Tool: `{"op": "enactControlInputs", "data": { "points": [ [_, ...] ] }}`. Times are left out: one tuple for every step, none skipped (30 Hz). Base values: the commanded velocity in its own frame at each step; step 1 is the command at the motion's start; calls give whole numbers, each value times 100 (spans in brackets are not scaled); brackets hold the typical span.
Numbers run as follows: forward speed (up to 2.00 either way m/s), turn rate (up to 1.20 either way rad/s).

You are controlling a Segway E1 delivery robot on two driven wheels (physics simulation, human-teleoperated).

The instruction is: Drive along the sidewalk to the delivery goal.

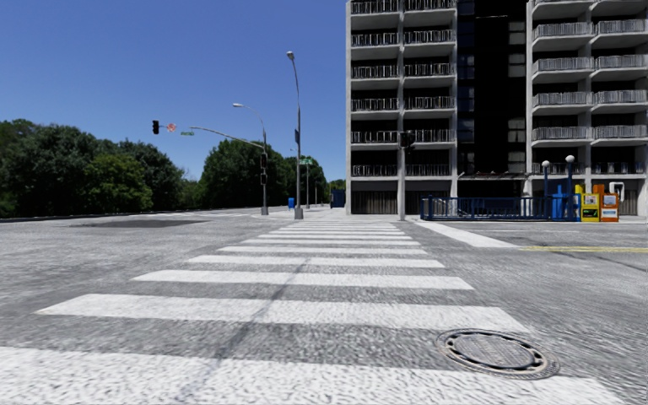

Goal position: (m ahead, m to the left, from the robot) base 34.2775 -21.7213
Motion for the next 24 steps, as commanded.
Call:
{"op": "enactControlInputs", "data": {
  "points": [
    [136, -46],
    [136, -51],
    [136, -29],
    [136, -1],
    [136, 0],
    [136, 0],
    [136, 0],
    [200, 0],
    [200, 0],
    [200, 0],
    [200, 0],
    [200, 0],
    [200, 0],
    [200, 0],
    [200, 0],
    [200, 0],
    [200, 0],
    [200, 0],
    [200, 0],
    [200, 0],
    [200, 0],
    [200, 0],
    [200, 0],
    [200, 0]
  ]
}}
